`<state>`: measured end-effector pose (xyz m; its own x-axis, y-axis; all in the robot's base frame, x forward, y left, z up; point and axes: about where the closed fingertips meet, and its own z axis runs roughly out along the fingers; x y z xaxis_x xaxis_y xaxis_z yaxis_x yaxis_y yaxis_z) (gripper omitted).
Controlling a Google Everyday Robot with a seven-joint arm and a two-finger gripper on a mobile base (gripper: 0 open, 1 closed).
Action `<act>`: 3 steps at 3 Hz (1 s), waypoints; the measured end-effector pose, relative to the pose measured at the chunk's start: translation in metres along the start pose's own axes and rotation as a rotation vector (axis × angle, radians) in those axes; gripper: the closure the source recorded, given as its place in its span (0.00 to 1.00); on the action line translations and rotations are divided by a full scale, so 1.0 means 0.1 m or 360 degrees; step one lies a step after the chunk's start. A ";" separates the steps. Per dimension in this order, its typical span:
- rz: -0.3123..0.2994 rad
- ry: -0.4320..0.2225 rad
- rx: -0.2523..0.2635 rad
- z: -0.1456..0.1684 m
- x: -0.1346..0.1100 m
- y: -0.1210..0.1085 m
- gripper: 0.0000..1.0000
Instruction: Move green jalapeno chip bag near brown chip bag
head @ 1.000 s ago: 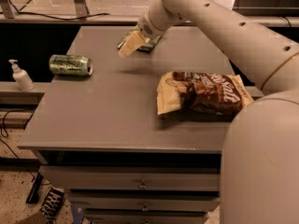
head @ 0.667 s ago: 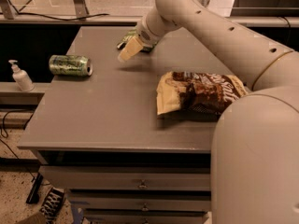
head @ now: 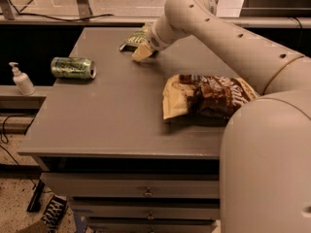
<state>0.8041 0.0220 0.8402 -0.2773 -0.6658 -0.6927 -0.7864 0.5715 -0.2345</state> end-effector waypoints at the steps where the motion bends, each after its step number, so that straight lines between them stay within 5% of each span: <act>1: 0.0004 -0.0033 0.0019 -0.02 -0.05 -0.05 0.64; 2: -0.0021 -0.0125 0.0053 -0.19 -0.20 -0.10 0.87; 3: -0.0067 -0.0225 0.0116 -0.52 -0.31 -0.15 1.00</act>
Offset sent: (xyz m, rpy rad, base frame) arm 0.0004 -0.0082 0.0686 0.0912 -0.1621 0.0124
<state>0.7959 0.0084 0.9007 -0.1606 -0.6185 -0.7692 -0.7522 0.5813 -0.3104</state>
